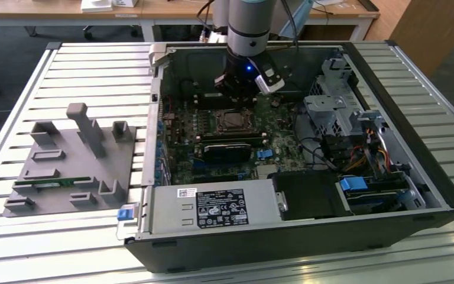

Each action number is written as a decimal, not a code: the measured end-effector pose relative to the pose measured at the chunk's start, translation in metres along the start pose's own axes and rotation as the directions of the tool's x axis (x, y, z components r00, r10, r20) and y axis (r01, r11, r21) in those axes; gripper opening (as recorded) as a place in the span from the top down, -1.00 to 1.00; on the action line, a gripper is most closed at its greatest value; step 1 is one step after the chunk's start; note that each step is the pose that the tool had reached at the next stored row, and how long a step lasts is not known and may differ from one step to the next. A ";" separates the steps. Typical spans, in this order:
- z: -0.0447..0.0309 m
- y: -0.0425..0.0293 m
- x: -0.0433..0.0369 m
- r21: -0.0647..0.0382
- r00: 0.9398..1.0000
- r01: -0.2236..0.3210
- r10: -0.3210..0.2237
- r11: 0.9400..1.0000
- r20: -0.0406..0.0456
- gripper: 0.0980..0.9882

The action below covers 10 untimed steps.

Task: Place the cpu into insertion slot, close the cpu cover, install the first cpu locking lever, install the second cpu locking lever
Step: 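Install the first cpu locking lever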

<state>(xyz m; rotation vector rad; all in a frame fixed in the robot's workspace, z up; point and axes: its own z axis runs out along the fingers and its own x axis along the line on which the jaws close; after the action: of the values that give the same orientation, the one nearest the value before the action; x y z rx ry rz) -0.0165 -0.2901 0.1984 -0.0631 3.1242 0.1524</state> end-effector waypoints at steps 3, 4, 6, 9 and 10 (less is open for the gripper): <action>-0.0004 0.0000 0.0000 0.000 1.000 0.000 0.000 1.000 0.000 0.98; -0.0011 0.0001 0.0000 0.000 1.000 0.000 0.000 1.000 0.000 0.98; -0.0020 0.0002 -0.0001 0.000 1.000 0.000 0.000 1.000 0.000 0.98; -0.0022 0.0002 -0.0001 0.000 1.000 0.000 0.000 1.000 0.000 0.98; -0.0024 0.0002 -0.0001 0.000 1.000 0.000 0.000 1.000 0.000 0.98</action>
<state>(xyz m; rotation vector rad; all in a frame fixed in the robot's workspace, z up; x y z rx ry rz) -0.0165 -0.2901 0.2008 -0.0630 3.1243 0.1521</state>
